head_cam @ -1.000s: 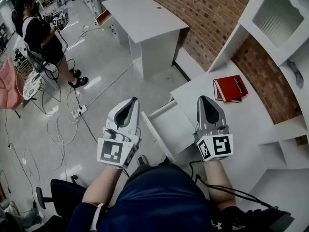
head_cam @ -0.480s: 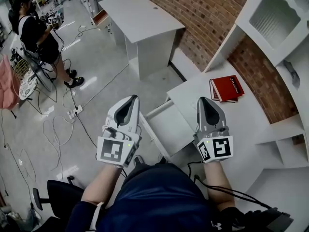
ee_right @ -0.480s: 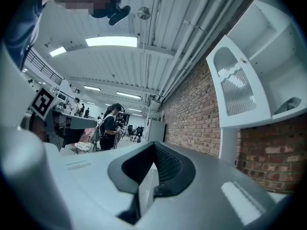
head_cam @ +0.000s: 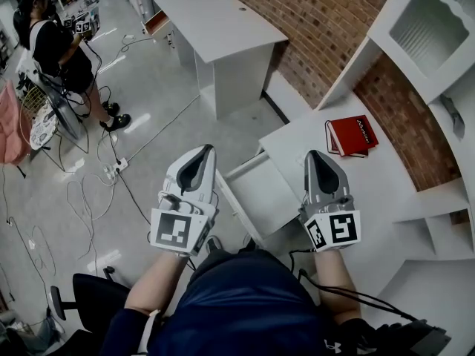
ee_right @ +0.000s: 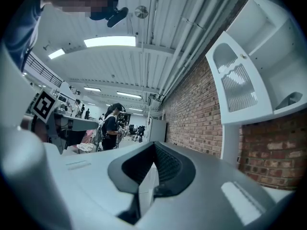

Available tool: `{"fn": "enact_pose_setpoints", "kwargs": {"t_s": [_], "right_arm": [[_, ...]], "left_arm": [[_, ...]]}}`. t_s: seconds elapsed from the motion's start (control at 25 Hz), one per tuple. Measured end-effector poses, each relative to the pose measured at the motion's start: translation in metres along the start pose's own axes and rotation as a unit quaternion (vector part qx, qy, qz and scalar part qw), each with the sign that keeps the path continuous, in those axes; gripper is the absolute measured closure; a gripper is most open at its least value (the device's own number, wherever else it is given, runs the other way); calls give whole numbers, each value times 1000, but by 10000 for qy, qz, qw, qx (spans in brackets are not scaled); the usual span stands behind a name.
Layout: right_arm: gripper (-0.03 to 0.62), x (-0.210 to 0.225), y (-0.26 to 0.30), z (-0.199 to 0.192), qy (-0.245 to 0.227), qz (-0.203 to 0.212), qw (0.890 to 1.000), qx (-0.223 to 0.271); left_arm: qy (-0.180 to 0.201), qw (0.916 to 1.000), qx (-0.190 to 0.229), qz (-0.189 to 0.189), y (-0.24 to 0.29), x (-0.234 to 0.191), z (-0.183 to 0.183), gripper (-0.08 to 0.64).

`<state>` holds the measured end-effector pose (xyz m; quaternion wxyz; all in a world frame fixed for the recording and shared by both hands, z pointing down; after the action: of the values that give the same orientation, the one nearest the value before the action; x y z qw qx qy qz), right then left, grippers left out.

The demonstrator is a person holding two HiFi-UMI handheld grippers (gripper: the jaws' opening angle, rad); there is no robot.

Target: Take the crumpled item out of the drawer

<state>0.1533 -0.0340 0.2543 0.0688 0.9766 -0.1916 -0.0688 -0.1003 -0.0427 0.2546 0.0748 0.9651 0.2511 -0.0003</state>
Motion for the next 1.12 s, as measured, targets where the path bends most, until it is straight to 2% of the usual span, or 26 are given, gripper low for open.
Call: {"fn": "enact_pose_setpoints", "kwargs": {"t_s": [1.12], "right_arm": [[591,13,10,-18,124,-94,9996,-241]], "left_arm": [[-90,9996,-245,-89,26,-5,-13,558]]}}
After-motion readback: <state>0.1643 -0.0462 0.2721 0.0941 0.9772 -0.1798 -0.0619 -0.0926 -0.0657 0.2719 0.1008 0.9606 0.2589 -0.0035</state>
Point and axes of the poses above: the fingertips, and each gripper's own axes: y forward along the fingers, x to its right, z out of its top, the point moved 6 cm from there along -y, backward along the fingers, and after that the axes turned 12 degrees about -x, right-handed, at the moved point
